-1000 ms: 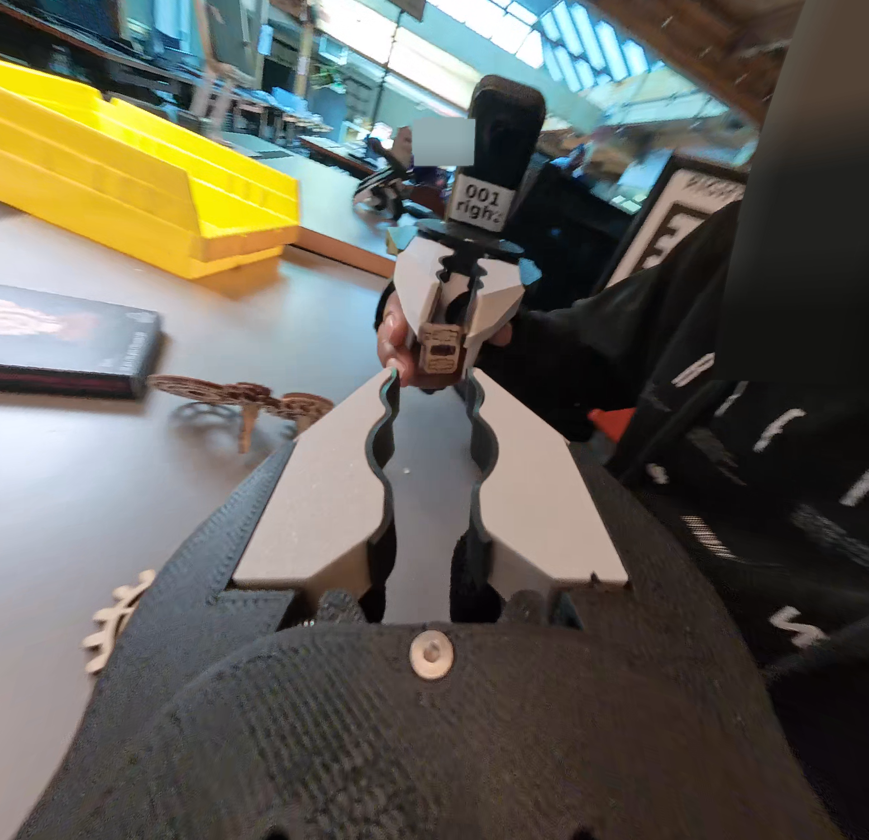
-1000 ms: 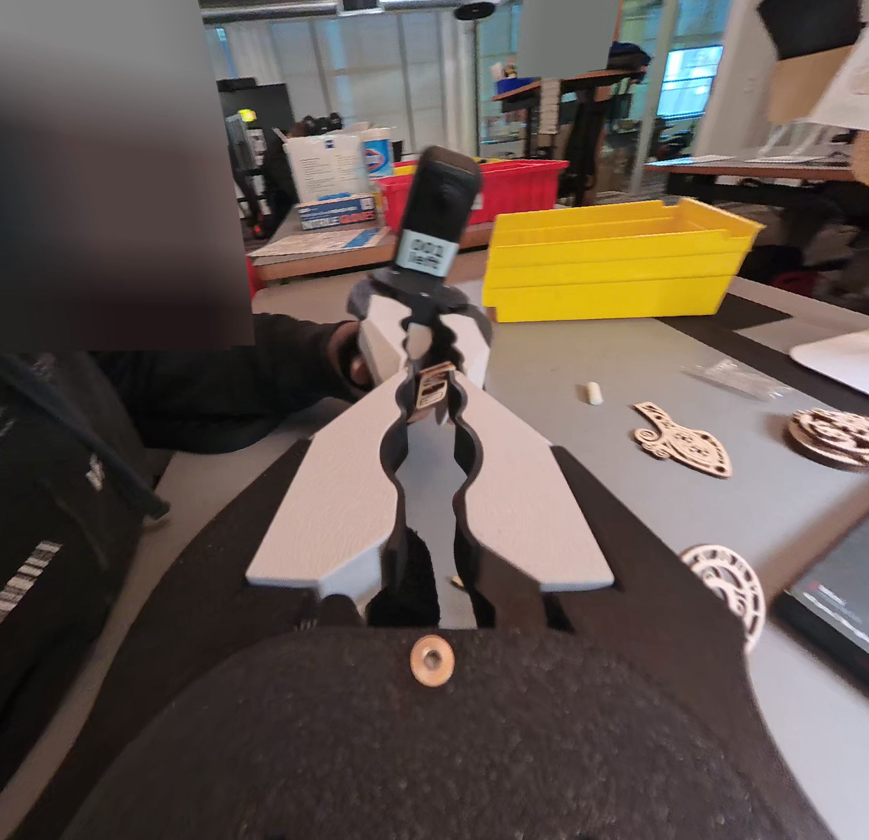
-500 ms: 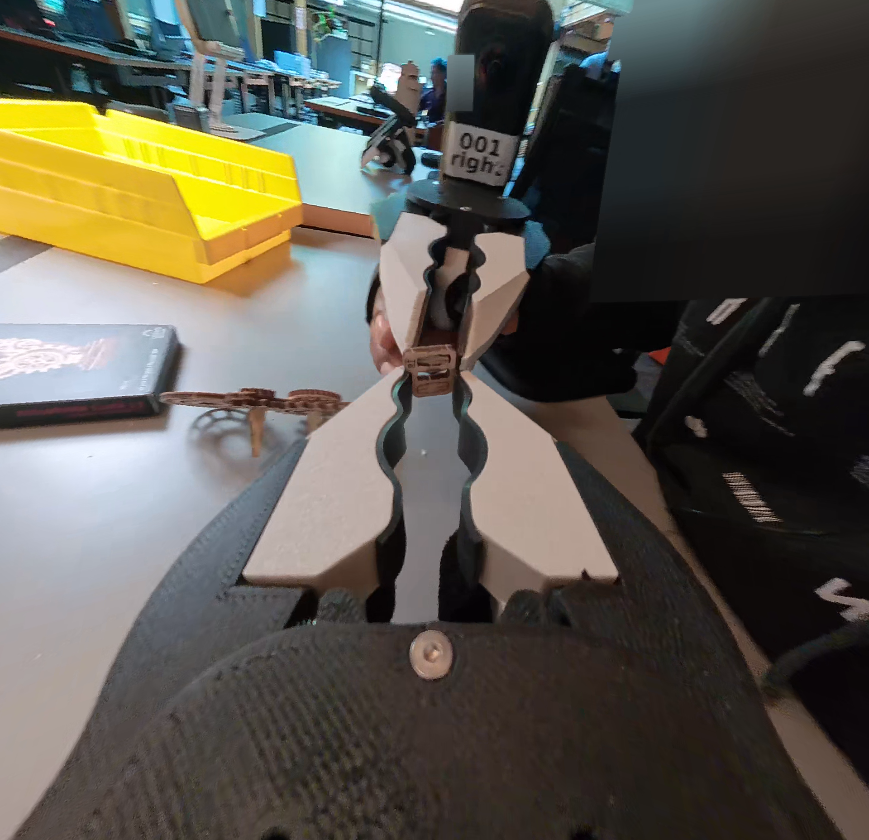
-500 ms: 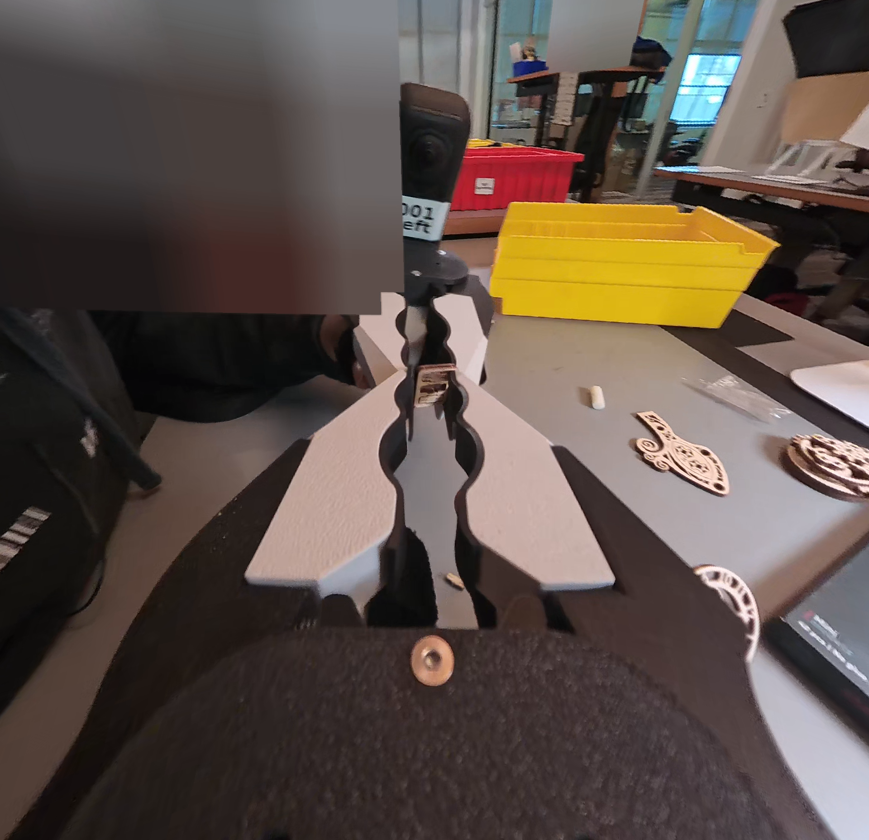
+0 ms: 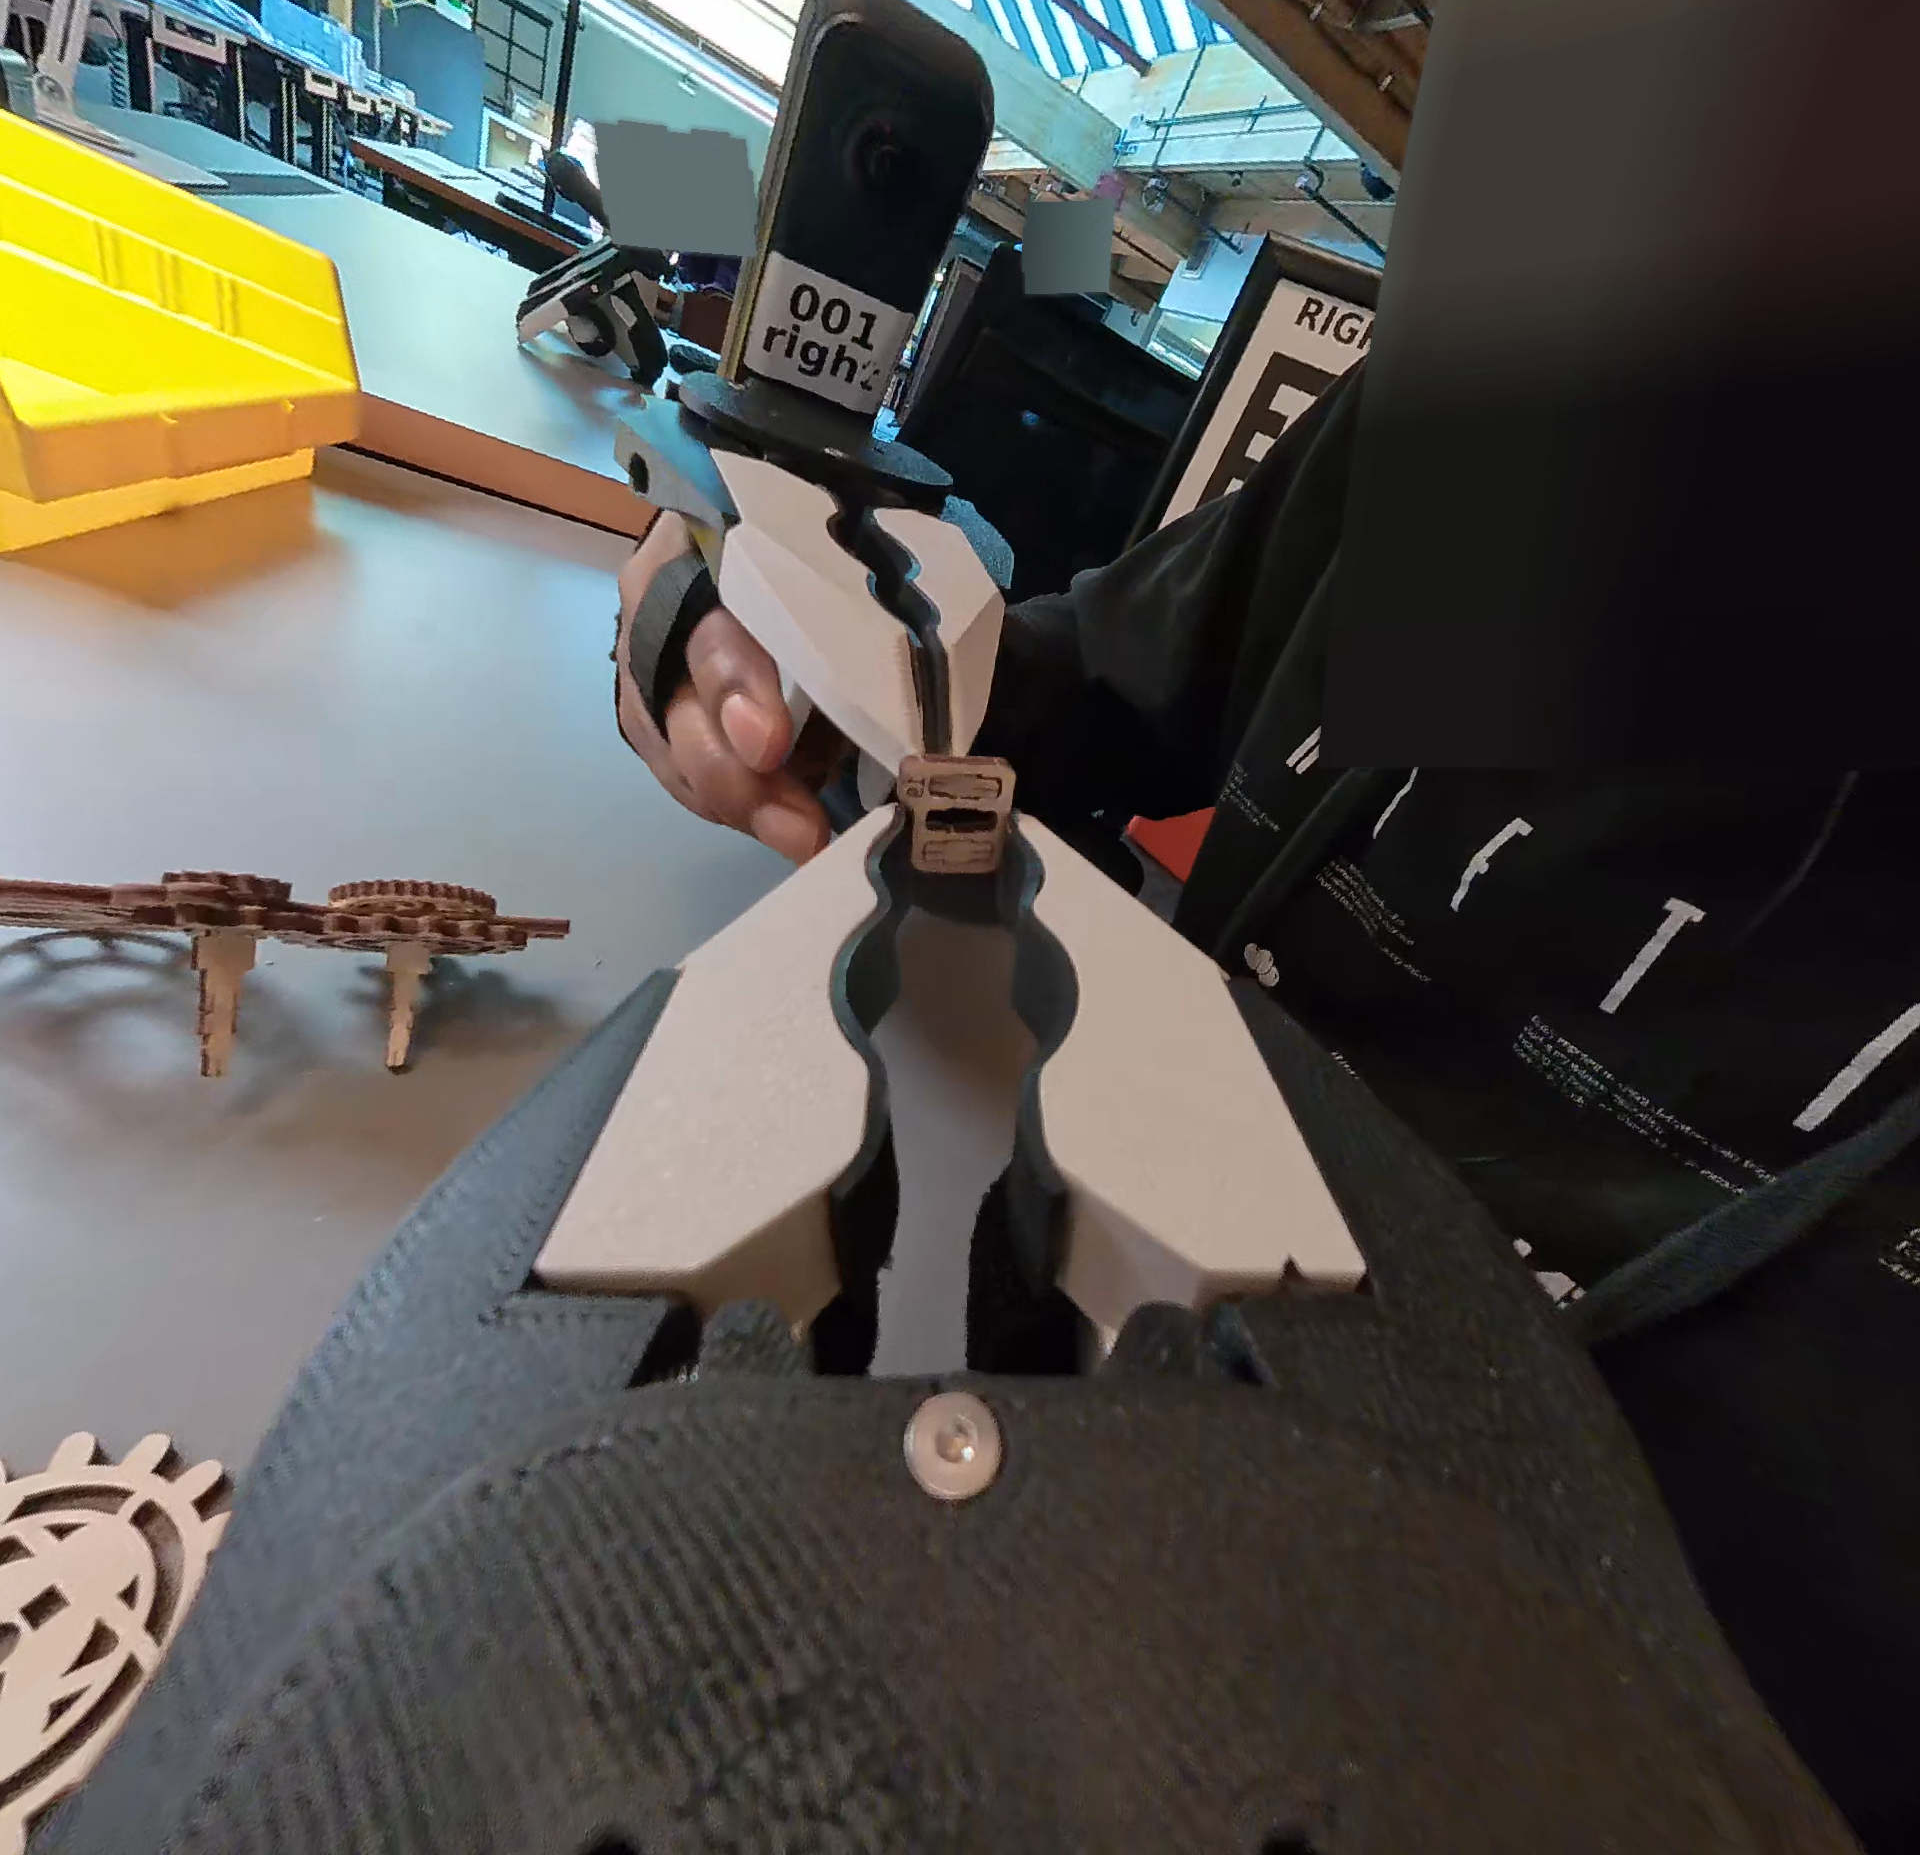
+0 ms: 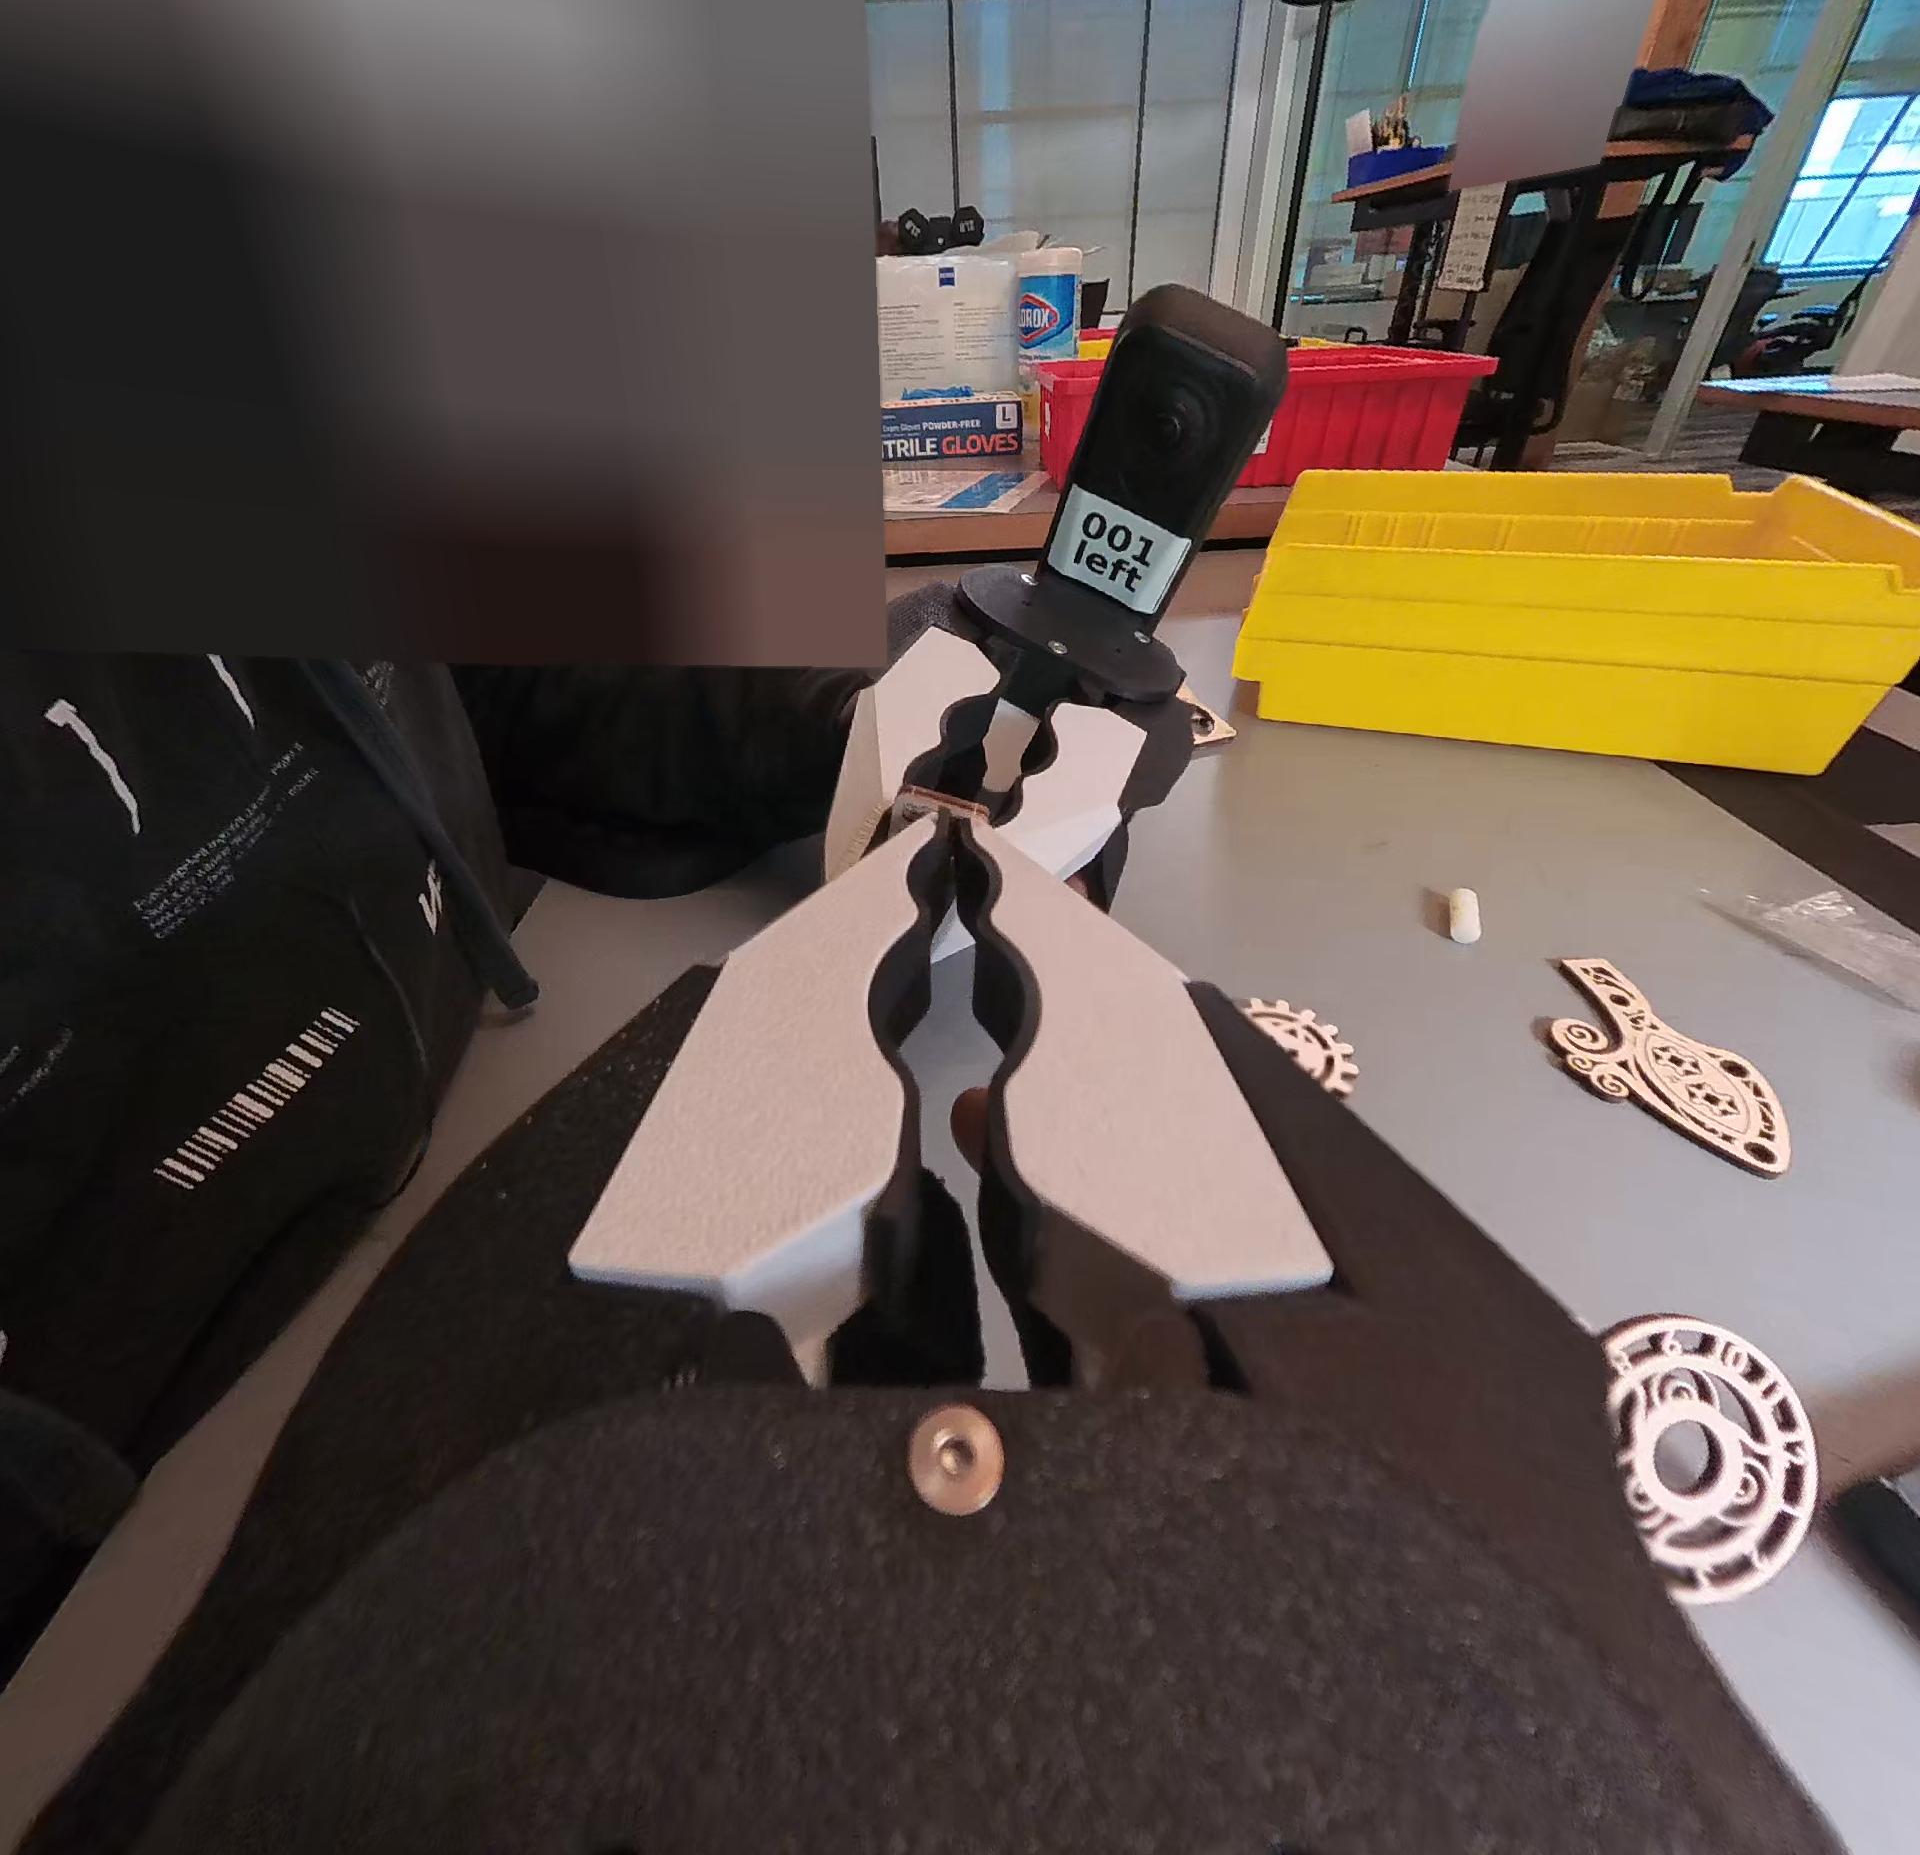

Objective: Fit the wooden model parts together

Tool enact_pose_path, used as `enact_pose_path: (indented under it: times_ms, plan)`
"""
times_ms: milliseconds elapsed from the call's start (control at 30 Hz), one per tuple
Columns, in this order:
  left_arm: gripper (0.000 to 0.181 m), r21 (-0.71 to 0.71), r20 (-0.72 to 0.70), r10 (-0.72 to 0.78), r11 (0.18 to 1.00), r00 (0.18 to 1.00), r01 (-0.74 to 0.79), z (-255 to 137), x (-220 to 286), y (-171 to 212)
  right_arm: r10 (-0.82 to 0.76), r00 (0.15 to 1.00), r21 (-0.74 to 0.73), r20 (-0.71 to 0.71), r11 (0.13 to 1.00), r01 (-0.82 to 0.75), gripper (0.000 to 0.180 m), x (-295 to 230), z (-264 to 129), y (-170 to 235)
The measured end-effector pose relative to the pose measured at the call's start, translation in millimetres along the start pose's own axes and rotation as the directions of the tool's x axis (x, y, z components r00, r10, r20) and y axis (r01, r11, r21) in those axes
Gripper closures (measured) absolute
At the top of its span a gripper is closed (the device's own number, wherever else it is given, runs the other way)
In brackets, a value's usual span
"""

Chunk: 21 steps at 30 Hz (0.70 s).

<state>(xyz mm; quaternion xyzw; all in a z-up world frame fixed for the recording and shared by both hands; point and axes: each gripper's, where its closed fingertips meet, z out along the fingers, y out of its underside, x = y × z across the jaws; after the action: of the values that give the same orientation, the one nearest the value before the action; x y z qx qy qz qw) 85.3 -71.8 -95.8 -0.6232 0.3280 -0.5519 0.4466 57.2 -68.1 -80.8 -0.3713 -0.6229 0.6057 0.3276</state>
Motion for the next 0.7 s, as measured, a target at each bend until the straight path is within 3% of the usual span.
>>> enact_pose_path:
  times_ms: [233, 300, 367, 533, 700]
  plan:
    - [0.166, 0.046, 0.019, -0.032, 0.998, 0.999, 0.031, -2.6, -4.7, -5.7, 0.01, 0.999, 0.011, 0.033, 1.0, -0.011, 0.18, -2.5, -3.3, -2.1]
    - [0.166, 0.147, 0.087, -0.095, 0.986, 0.992, 0.082, -23.9, -24.5, -17.7, 0.015, 0.976, 0.043, 0.217, 0.999, -0.025, 0.18, -36.3, 1.8, -9.0]
    - [0.166, 0.123, 0.091, -0.033, 0.992, 0.995, 0.022, -25.9, -19.2, -18.8, -0.08, 0.99, -0.011, 0.113, 0.997, 0.082, 0.18, -25.8, 6.7, 1.5]
    - [0.166, 0.156, 0.016, -0.06, 0.986, 0.998, 0.057, -21.1, -12.0, -20.0, 0.002, 1.0, 0.055, -0.005, 0.998, -0.002, 0.178, 2.4, -2.4, -9.1]
    - [0.166, 0.189, -0.021, -0.055, 0.98, 0.998, 0.058, -20.9, -6.8, -24.1, 0.07, 0.996, 0.069, -0.051, 0.995, -0.067, 0.159, 10.7, 2.9, -9.3]
